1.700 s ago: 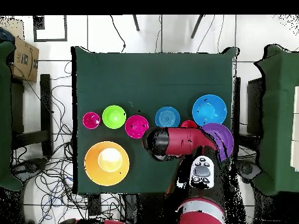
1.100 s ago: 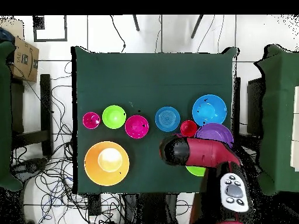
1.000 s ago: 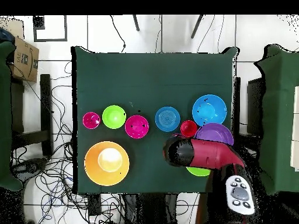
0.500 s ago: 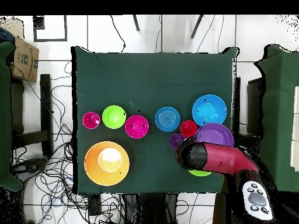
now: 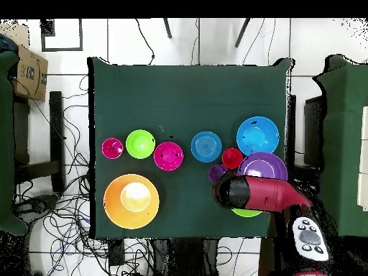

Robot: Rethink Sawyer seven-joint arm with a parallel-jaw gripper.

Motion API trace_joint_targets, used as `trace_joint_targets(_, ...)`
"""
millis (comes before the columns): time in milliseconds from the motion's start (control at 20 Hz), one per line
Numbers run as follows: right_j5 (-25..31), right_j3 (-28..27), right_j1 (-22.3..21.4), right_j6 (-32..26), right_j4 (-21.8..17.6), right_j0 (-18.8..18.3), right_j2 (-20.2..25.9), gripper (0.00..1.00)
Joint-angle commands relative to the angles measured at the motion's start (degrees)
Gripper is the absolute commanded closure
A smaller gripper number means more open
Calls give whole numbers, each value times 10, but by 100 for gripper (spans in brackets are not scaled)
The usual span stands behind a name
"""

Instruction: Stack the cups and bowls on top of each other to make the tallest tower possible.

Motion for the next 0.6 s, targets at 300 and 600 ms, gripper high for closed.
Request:
trace_joint_targets(300, -103, 7, 66, -12, -48, 23, 68, 0)
trace_joint_targets(600, -104, -8, 65, 5, -51, 60, 25, 0)
